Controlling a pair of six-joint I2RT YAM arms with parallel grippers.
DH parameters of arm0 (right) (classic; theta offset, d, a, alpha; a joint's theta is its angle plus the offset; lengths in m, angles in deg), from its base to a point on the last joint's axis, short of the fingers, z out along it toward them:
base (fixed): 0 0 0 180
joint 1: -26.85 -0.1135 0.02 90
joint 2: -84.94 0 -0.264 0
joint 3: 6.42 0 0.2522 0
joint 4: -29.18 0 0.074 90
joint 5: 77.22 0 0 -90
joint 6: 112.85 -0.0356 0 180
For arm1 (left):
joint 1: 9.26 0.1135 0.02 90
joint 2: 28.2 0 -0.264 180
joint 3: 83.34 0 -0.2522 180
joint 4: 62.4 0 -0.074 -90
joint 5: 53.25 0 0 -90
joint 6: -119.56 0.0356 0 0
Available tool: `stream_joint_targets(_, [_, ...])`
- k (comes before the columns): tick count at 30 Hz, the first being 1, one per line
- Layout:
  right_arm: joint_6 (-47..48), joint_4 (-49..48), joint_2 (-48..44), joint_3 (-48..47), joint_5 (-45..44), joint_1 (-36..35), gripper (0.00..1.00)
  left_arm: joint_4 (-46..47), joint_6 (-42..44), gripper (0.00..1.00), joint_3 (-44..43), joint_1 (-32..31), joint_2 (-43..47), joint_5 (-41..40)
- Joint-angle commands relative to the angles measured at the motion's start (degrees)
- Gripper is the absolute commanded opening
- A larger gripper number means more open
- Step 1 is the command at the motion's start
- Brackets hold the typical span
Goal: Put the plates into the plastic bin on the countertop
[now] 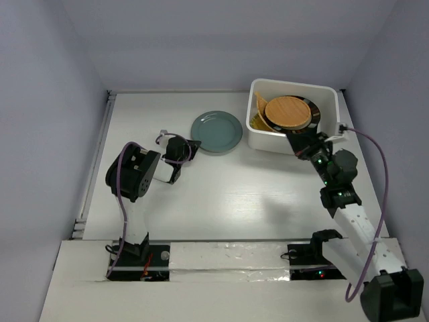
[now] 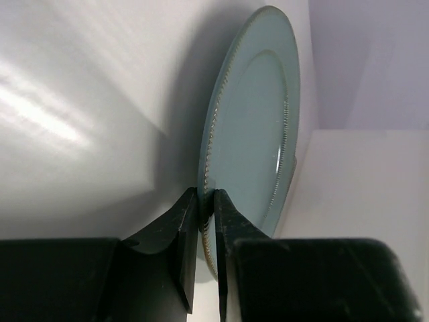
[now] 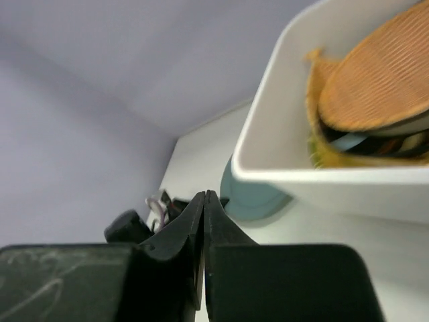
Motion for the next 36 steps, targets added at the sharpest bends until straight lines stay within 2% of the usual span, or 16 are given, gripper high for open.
stream_joint_targets(1, [3.36,1.04,2.34,-2.34,-1.13,-11.55,0.02,9.55,1.64,0.00,5.95,0.56,9.38,-1.65])
stream_joint_targets(4, [1.00,-4.39,8.05,0.11,-4.30,-19.40,0.02,12.98,2.52,0.00,13.77,1.08,16.15,-2.27])
stream_joint_targets(7, [-3.03,-12.21,15.78,3.10,-6.50,-24.07,0.24,15.01,3.40,0.00,20.46,1.08,21.87,-1.22])
stream_joint_targets(8, [-3.92,-13.80,17.80,3.54,-9.12,-27.48,0.44,15.45,3.58,0.00,23.60,1.08,23.19,-0.61])
stream_joint_targets(10, [-7.25,-18.46,23.87,4.51,-12.12,-30.67,0.62,17.20,3.40,0.00,26.70,1.08,26.44,0.80])
stream_joint_targets(11, [-8.58,-20.04,26.06,4.69,-13.87,-31.90,0.75,18.00,3.23,0.00,29.76,1.08,27.41,1.41])
stream_joint_targets(14, [-14.99,-26.63,34.32,6.09,-17.22,-35.07,0.90,20.20,1.82,0.00,34.25,1.08,30.75,4.22])
stream_joint_targets(17, [-20.44,-34.54,44.16,6.54,-16.36,-35.87,0.94,20.73,0.77,0.00,37.07,1.08,33.74,7.22])
stream_joint_targets(21, [-26.51,-48.23,56.21,6.45,-15.38,-36.40,0.94,20.56,-0.02,0.00,39.19,1.08,37.96,9.59])
stream_joint_targets(24, [-30.38,-54.39,63.42,5.14,-14.59,-36.92,0.93,18.63,0.24,0.00,40.86,1.08,43.74,11.35])
stream_joint_targets(28, [-34.77,-60.48,69.40,3.20,-14.59,-36.92,0.82,11.00,1.38,0.00,42.09,1.08,50.17,14.07])
stream_joint_targets(30, [-36.18,-62.49,71.77,2.41,-14.59,-36.92,0.70,8.70,2.51,0.00,43.05,1.08,54.98,14.87])
stream_joint_targets(31, [-36.97,-63.29,72.31,1.97,-14.59,-36.92,0.67,5.47,2.78,0.00,43.23,1.08,56.76,15.22])
stream_joint_targets(32, [-37.15,-63.99,72.66,1.97,-14.59,-36.92,0.50,3.61,3.13,0.00,43.58,1.08,58.78,15.39])
stream_joint_targets(33, [-37.24,-64.70,72.67,2.14,-14.59,-37.45,0.39,1.59,3.40,0.00,43.59,1.08,60.88,15.48])
stream_joint_targets(36, [-34.80,-64.63,69.78,2.76,-15.03,-37.45,0.16,-11.99,6.64,0.00,42.71,1.08,72.90,15.05])
